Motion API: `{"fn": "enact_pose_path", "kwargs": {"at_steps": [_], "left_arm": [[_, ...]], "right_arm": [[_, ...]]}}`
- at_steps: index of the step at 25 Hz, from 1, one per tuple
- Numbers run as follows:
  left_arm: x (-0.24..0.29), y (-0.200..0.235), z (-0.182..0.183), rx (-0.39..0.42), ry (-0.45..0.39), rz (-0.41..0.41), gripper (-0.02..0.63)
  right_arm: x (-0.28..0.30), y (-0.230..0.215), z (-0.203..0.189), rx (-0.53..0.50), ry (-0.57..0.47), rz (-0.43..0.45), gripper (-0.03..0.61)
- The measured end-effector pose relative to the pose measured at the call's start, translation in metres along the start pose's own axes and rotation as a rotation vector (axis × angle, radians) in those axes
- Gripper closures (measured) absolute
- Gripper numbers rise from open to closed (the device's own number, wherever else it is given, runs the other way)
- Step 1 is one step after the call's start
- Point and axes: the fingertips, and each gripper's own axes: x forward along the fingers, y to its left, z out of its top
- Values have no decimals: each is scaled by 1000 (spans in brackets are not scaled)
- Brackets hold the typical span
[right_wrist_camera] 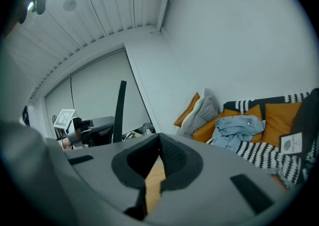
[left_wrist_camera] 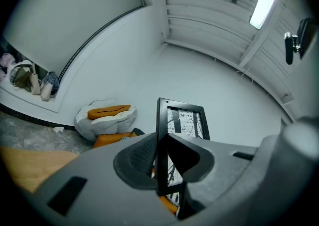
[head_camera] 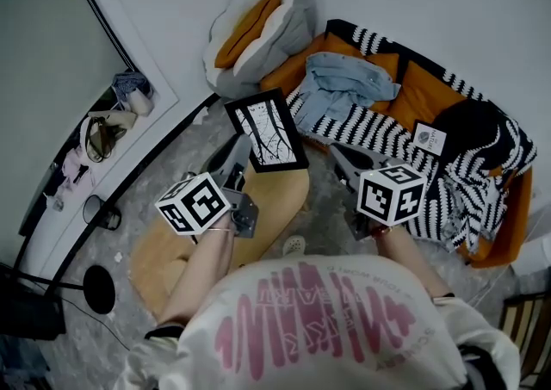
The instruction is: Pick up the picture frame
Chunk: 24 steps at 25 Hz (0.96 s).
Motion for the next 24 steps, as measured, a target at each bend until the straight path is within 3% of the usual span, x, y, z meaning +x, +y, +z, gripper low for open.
{"fn": "enact_pose_path", "kwargs": {"at_steps": [24], "left_arm": [[3, 7, -10, 24, 23, 15, 543]], "right_arm": [[8, -17, -23, 23, 70, -34, 574]]}}
